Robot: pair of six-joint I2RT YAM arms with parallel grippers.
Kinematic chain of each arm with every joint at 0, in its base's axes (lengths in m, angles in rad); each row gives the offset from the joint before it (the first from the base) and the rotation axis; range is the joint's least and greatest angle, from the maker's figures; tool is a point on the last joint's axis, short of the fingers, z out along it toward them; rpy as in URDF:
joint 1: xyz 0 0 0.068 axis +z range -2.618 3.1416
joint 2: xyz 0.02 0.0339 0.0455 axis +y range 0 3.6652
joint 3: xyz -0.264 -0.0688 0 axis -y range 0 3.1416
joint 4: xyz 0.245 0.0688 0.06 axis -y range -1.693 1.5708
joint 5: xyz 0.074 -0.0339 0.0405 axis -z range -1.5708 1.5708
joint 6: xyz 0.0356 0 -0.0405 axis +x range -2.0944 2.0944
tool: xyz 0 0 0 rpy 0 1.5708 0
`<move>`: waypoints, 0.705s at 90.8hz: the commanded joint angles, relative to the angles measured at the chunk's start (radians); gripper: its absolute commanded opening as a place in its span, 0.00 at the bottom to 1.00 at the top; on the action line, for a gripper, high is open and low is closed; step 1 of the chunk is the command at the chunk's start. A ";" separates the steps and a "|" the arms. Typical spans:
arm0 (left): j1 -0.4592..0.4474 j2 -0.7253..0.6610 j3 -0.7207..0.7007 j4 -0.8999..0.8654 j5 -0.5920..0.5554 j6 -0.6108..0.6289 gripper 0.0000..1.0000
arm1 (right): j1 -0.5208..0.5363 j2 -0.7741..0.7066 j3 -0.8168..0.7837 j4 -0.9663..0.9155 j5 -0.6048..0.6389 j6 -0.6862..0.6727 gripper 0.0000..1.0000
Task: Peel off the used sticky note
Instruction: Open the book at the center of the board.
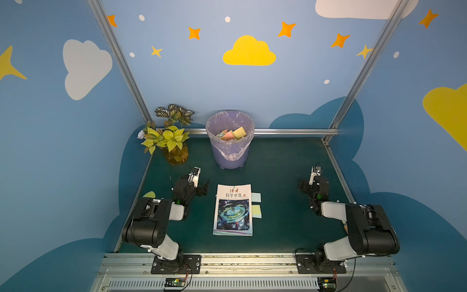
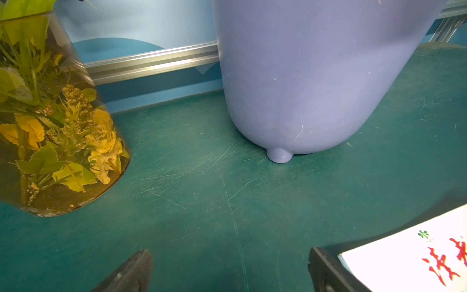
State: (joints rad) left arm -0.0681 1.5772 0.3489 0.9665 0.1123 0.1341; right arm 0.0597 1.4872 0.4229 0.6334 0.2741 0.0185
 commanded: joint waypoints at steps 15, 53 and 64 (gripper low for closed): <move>0.003 -0.316 0.145 -0.468 0.063 0.064 1.00 | 0.067 -0.174 0.215 -0.395 0.282 0.147 0.98; -0.041 -0.454 0.420 -1.490 0.269 0.450 1.00 | -0.035 -0.480 0.109 -0.448 -0.364 0.747 0.98; -0.121 -0.408 0.391 -1.532 0.191 0.489 1.00 | 0.108 -0.440 0.254 -0.693 -0.347 0.632 0.98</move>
State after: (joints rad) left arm -0.1326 1.1332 0.7624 -0.3882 0.3382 0.5274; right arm 0.0635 1.0271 0.5579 0.0422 0.0307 0.6350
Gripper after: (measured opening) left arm 1.000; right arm 0.981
